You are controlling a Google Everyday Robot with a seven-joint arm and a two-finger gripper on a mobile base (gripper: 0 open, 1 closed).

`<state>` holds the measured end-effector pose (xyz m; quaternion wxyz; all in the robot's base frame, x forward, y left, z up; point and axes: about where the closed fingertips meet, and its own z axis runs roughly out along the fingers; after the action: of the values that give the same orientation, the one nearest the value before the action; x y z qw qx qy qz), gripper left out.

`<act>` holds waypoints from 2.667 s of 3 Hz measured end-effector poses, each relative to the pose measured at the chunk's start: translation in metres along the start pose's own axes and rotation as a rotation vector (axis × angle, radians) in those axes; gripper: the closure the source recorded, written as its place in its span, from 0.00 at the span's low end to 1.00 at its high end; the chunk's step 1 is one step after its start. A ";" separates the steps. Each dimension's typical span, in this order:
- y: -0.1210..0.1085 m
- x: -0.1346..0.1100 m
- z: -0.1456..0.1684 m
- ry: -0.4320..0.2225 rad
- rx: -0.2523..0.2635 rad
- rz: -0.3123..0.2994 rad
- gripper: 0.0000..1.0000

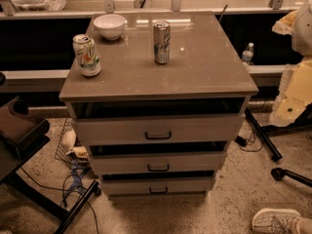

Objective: Open bottom drawer

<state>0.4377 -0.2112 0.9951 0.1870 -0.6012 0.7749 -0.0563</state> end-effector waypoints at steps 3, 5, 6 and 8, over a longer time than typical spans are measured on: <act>0.012 0.029 0.054 -0.119 0.062 0.031 0.00; 0.017 0.056 0.156 -0.215 0.174 0.034 0.00; 0.018 0.061 0.187 -0.211 0.205 0.020 0.00; 0.063 0.080 0.245 -0.175 0.176 0.048 0.00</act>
Offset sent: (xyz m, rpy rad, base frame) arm 0.0093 -0.0162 -0.0670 0.1463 -0.1086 -0.0034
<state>0.4509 -0.2365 0.7316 0.3072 -0.5663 0.7619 -0.0668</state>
